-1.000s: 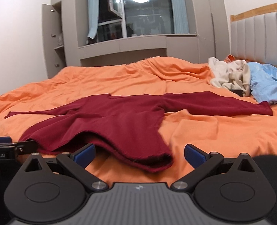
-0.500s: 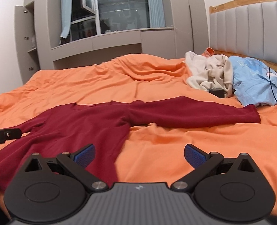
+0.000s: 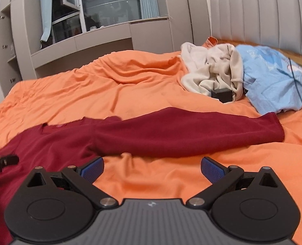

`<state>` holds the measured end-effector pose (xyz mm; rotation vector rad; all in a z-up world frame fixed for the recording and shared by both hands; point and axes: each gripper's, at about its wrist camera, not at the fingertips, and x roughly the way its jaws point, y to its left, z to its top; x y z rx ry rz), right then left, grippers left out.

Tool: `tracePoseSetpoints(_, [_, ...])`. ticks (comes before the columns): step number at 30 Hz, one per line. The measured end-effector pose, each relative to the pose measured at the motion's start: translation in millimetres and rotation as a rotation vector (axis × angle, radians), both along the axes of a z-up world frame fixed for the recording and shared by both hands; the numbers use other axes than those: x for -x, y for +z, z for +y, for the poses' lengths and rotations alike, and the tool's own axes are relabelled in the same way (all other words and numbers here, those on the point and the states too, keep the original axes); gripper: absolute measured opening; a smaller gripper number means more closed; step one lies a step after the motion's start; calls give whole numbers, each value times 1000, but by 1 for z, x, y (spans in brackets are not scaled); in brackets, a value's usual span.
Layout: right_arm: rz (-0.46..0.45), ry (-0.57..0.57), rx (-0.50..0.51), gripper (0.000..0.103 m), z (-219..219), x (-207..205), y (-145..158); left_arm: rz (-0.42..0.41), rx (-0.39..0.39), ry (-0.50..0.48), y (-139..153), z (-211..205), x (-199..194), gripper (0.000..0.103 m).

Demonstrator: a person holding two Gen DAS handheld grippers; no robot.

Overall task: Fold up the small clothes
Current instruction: 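Reach the right tool to the sleeve cuff and close on it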

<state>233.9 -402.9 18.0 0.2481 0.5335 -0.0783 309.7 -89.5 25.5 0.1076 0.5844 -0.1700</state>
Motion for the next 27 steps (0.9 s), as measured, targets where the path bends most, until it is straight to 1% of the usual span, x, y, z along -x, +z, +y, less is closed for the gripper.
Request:
tracePoseSetpoints(2, [30,-39,-54,103,-22,-14,-7,20,3,-10,-9,-3,-11,103])
tracePoseSetpoints(5, [27,-105,-152,103,-56,-28,-16,42,14,-12,-23,-2,-21,103])
tracePoseSetpoints(7, [16,-191,-209,103,-80,-35,-22,64,30,-11,-32,0,-25,103])
tracePoseSetpoints(9, [-3,-254,-262,103,-100,-38,-29,97,37,-10,-40,2,-27,103])
tracePoseSetpoints(10, [-4,-293,-283,103,-110,-40,-32,107,41,-8,-43,3,-27,103])
tracePoseSetpoints(12, [25,-380,-305,103,-129,-45,-40,113,55,-9,-46,6,-26,103])
tracePoseSetpoints(14, [54,-466,-360,103,-147,-47,-51,123,60,-9,-48,7,-26,103])
tracePoseSetpoints(15, [58,-489,-399,103,-157,-48,-56,124,58,-11,-49,7,-25,103])
tracePoseSetpoints(16, [48,-500,-450,103,-167,-49,-61,122,52,-13,-50,5,-25,103])
tracePoseSetpoints(17, [27,-502,-478,103,-174,-48,-64,122,45,-16,-51,4,-24,103])
tracePoseSetpoints(19, [-16,-537,-488,103,-182,-49,-68,123,31,-26,-53,1,-24,103])
tracePoseSetpoints(22, [-48,-586,-441,103,-191,-59,-69,120,14,-33,-53,-2,-23,103])
tracePoseSetpoints(24, [-59,-620,-413,103,-193,-62,-70,118,23,-32,-53,-1,-22,103])
tracePoseSetpoints(26, [-65,-665,-389,98,-196,-61,-71,123,33,-29,-54,0,-23,103])
tracePoseSetpoints(27, [-58,-686,-377,91,-195,-62,-72,126,35,-27,-54,0,-24,103])
